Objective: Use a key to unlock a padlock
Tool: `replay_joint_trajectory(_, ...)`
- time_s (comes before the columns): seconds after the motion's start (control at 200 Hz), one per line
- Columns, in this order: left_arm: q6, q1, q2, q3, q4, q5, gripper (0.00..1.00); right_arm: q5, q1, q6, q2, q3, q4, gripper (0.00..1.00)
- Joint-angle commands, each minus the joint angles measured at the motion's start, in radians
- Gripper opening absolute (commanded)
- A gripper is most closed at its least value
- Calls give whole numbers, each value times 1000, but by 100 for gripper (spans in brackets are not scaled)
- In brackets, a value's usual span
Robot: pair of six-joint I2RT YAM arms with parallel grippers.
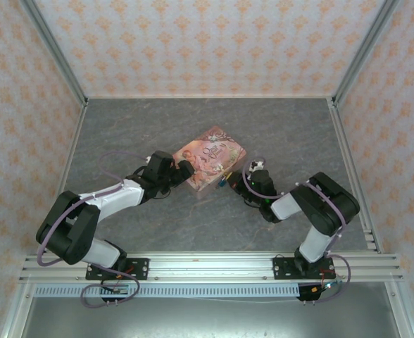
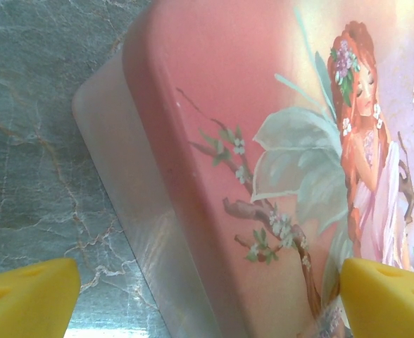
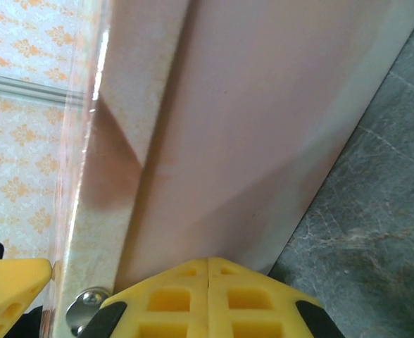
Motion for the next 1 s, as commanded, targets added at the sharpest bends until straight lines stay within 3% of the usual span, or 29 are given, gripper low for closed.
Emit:
replay_joint_trajectory(0.0,12,-8,52,-61,-194,-41,94,15,-11,13,12,15,77,0)
replay_joint_trajectory(0.06,13,-6,45,-64,-195,-43,94,29,-19,-6,-10,-15,77,0)
replay_joint_trajectory(0.165,14,-2,36,-65,-201,-45,94,26,-42,-68,-58,-63,68,10)
replay_joint_trajectory(0.32,18,9,41,-57,-205,-36,94,-23,-47,-173,-103,-104,81,44)
replay_joint_trajectory(0.525,24,20,53,-50,-201,-34,94,-128,-47,-241,-71,-124,224,74)
replay_joint_trajectory(0.656,35,28,61,-42,-205,-32,94,-202,-47,-245,-10,-91,278,80)
replay_joint_trajectory(0.996,50,44,70,-22,-211,-30,94,-288,-46,-241,94,2,314,81)
